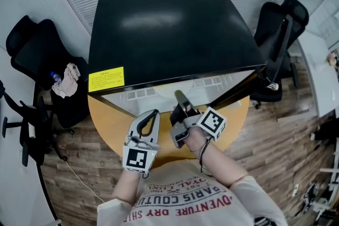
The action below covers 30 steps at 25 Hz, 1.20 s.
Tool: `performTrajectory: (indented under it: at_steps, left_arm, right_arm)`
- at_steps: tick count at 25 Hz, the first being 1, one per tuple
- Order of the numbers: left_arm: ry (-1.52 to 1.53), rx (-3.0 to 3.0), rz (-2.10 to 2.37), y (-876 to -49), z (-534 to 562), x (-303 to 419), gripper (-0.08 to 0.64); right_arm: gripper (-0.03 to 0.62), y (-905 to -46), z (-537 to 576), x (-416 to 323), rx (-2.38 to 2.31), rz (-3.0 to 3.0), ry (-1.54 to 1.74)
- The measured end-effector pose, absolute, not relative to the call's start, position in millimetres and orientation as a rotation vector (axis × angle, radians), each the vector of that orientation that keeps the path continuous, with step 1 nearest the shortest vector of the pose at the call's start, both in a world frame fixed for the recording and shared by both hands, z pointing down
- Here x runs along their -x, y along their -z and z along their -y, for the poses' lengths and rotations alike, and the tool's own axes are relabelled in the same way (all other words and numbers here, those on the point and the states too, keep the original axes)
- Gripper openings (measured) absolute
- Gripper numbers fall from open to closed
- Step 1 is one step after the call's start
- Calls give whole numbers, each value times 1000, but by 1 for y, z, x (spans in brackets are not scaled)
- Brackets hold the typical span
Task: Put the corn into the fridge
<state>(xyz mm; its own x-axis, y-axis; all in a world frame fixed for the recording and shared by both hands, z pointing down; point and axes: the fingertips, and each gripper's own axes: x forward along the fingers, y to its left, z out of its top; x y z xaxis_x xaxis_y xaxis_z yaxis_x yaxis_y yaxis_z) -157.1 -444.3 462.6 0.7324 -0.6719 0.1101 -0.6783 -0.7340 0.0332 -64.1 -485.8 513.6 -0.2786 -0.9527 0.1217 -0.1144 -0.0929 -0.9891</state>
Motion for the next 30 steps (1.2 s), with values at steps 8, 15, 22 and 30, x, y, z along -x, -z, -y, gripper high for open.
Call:
performTrajectory:
  at_steps: [8, 15, 22, 30]
  left_arm:
    - [-166, -2848, 1133, -465, 442, 152, 31]
    - [-164, -2799, 1149, -466, 434, 152, 31]
    - [-164, -2779, 1188, -471, 415, 149, 31]
    - [-102, -2748, 1207, -464, 382, 135, 31]
  right_arm:
    - [69, -512, 485, 65, 1173, -1530, 1412]
    - [148, -504, 481, 66, 1139, -1615, 1362]
    - [172, -499, 449, 67, 1097, -1683, 1361]
    - [48, -476, 409, 41, 1189, -1905, 1174]
